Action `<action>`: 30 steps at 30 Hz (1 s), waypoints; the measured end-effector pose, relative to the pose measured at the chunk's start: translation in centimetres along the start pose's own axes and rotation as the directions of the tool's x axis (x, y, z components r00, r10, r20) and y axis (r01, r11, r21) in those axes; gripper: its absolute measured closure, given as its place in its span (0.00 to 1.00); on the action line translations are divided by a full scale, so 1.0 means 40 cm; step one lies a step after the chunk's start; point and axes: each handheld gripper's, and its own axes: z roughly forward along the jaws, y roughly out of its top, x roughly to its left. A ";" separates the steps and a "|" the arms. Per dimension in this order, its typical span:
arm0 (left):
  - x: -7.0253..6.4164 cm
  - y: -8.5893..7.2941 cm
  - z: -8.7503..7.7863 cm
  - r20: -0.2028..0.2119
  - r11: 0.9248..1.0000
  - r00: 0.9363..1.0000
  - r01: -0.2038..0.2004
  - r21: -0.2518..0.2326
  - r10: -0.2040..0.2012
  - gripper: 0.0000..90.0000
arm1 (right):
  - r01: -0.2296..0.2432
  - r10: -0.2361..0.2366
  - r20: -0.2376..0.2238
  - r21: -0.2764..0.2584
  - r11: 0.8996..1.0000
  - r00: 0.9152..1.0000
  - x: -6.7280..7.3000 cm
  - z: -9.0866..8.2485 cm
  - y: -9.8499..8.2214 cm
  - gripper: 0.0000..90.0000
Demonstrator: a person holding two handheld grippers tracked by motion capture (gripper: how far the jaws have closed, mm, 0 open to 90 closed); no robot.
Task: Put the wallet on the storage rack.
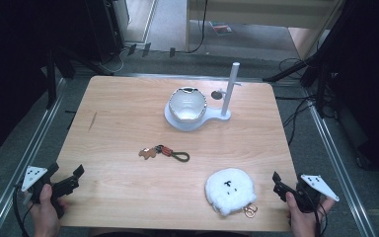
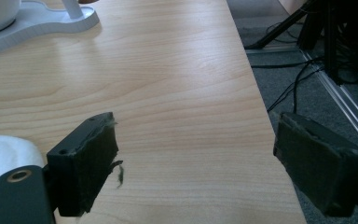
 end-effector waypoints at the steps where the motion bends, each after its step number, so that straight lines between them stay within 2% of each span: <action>1: 0.000 0.000 0.000 0.000 1.000 1.000 0.000 0.000 0.000 0.07 | 0.000 0.000 -0.007 0.008 1.000 1.000 -0.001 -0.005 0.007 0.15; 4: 0.000 0.000 0.001 0.002 1.000 1.000 -0.001 0.002 0.001 0.07 | 0.008 -0.007 -0.018 0.057 0.998 1.000 0.001 -0.015 0.034 0.16; 5: 0.000 0.000 0.001 0.003 1.000 1.000 -0.002 0.002 0.002 0.07 | 0.008 -0.007 -0.018 0.057 0.998 1.000 0.001 -0.015 0.034 0.16; 8: 0.001 0.001 0.001 0.004 1.000 1.000 -0.001 0.004 0.001 0.07 | 0.030 -0.026 -0.029 0.124 0.992 0.999 0.011 -0.024 0.063 0.17; 9: 0.001 0.000 0.001 0.002 1.000 1.000 0.001 0.002 -0.001 0.07 | 0.045 -0.036 -0.051 0.179 0.983 0.998 0.021 -0.029 0.079 0.20; 10: 0.001 0.000 0.001 0.004 1.000 1.000 0.002 0.000 -0.002 0.07 | 0.068 -0.056 -0.065 0.203 0.977 0.996 0.029 -0.030 0.086 0.21; 11: 0.001 0.000 0.001 0.005 1.000 1.000 0.002 -0.001 -0.002 0.07 | 0.068 -0.056 -0.065 0.203 0.977 0.996 0.029 -0.030 0.086 0.21; 12: 0.001 0.000 0.000 0.007 1.000 1.000 0.002 -0.002 -0.002 0.07 | 0.094 -0.079 -0.076 0.224 0.970 0.994 0.039 -0.032 0.092 0.23; 13: 0.001 0.000 0.000 0.006 1.000 1.000 0.001 -0.003 -0.001 0.07 | 0.119 -0.101 -0.084 0.249 0.961 0.991 0.050 -0.032 0.097 0.24; 14: 0.001 0.000 0.000 0.007 1.000 1.000 0.000 -0.004 0.000 0.07 | 0.156 -0.134 -0.093 0.292 0.944 0.987 0.072 -0.031 0.106 0.24; 16: 0.001 0.000 -0.001 0.007 1.000 1.000 0.001 -0.004 -0.001 0.07 | 0.172 -0.141 -0.116 0.336 0.926 0.983 0.093 -0.030 0.115 0.24; 17: 0.001 0.000 -0.001 0.007 1.000 1.000 0.003 -0.004 -0.003 0.07 | 0.185 -0.148 -0.128 0.352 0.918 0.981 0.103 -0.029 0.119 0.24; 18: 0.001 0.000 -0.001 0.007 1.000 1.000 0.003 -0.004 -0.003 0.07 | 0.185 -0.148 -0.128 0.352 0.918 0.981 0.103 -0.029 0.119 0.24; 19: 0.002 -0.001 -0.001 0.007 1.000 1.000 0.004 -0.005 -0.004 0.07 | 0.205 -0.152 -0.163 0.388 0.898 0.975 0.121 -0.023 0.125 0.25; 20: 0.001 -0.001 -0.001 0.007 1.000 1.000 0.003 -0.005 -0.003 0.07 | 0.223 -0.162 -0.180 0.406 0.886 0.970 0.130 -0.020 0.127 0.25; 21: 0.001 -0.001 -0.001 0.007 1.000 1.000 0.003 -0.005 -0.003 0.07 | 0.223 -0.162 -0.180 0.406 0.886 0.970 0.130 -0.020 0.127 0.25; 22: 0.001 -0.001 -0.001 0.008 1.000 1.000 0.003 -0.005 -0.003 0.07 | 0.239 -0.173 -0.188 0.427 0.872 0.967 0.139 -0.017 0.129 0.25; 23: 0.001 -0.001 -0.001 0.006 1.000 1.000 0.003 -0.005 -0.003 0.07 | 0.265 -0.193 -0.198 0.466 0.844 0.961 0.156 -0.010 0.130 0.26; 24: 0.001 -0.001 -0.001 0.006 1.000 1.000 0.004 -0.005 -0.004 0.07 | 0.265 -0.193 -0.198 0.466 0.844 0.961 0.156 -0.010 0.130 0.26; 27: 0.001 0.000 -0.001 0.007 1.000 1.000 0.002 -0.004 -0.002 0.07 | 0.285 -0.201 -0.214 0.518 0.806 0.956 0.175 0.000 0.132 0.27; 29: 0.001 -0.001 -0.001 0.008 1.000 1.000 0.002 -0.005 -0.002 0.07 | 0.289 -0.200 -0.217 0.554 0.781 0.956 0.186 0.005 0.134 0.30; 30: 0.002 -0.001 -0.001 0.007 1.000 1.000 0.003 -0.004 -0.003 0.07 | 0.287 -0.190 -0.222 0.595 0.750 0.956 0.196 0.009 0.138 0.33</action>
